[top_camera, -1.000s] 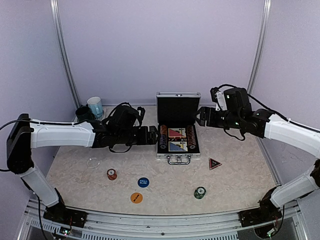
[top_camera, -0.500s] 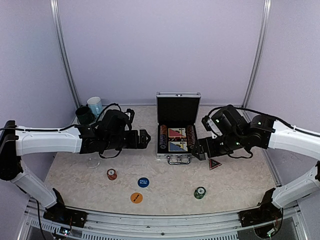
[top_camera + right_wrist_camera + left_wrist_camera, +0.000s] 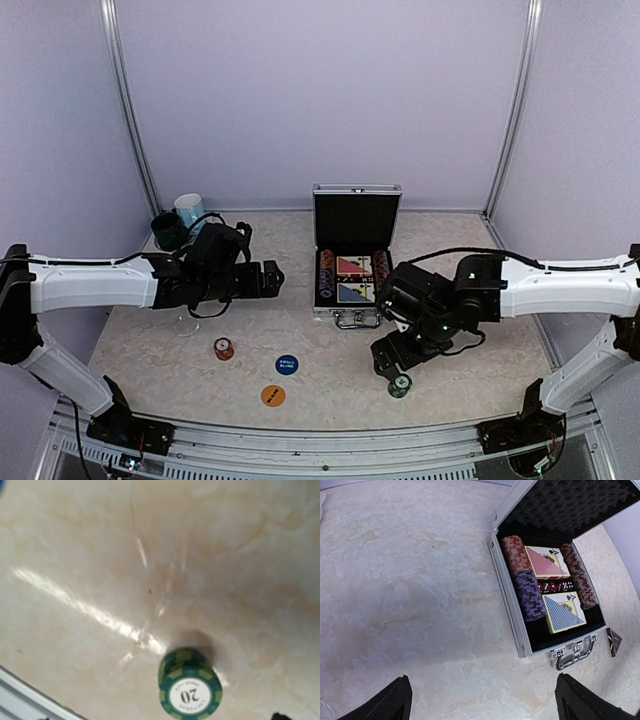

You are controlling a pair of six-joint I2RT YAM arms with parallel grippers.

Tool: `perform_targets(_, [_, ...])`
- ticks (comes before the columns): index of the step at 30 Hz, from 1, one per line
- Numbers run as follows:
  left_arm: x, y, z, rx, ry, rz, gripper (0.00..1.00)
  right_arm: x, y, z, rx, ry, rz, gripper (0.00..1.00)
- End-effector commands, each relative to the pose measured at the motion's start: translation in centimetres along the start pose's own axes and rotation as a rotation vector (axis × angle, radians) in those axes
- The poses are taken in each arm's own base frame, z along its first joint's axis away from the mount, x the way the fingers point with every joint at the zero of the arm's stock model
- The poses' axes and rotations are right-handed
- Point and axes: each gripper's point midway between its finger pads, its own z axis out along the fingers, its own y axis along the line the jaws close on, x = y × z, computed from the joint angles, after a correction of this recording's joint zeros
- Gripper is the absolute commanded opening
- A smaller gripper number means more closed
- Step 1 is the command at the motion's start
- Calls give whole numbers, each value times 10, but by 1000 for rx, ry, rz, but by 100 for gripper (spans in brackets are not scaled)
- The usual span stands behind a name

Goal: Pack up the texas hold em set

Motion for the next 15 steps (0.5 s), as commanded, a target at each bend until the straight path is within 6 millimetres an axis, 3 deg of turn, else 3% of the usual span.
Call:
perform_targets(1, [-7, -2, -9, 24, -31, -19, 99, 23, -5, 20, 63, 91, -9, 95])
perform_targets(15, [-2, 0, -9, 32, -25, -18, 99, 41, -8, 63, 88, 174, -41, 90])
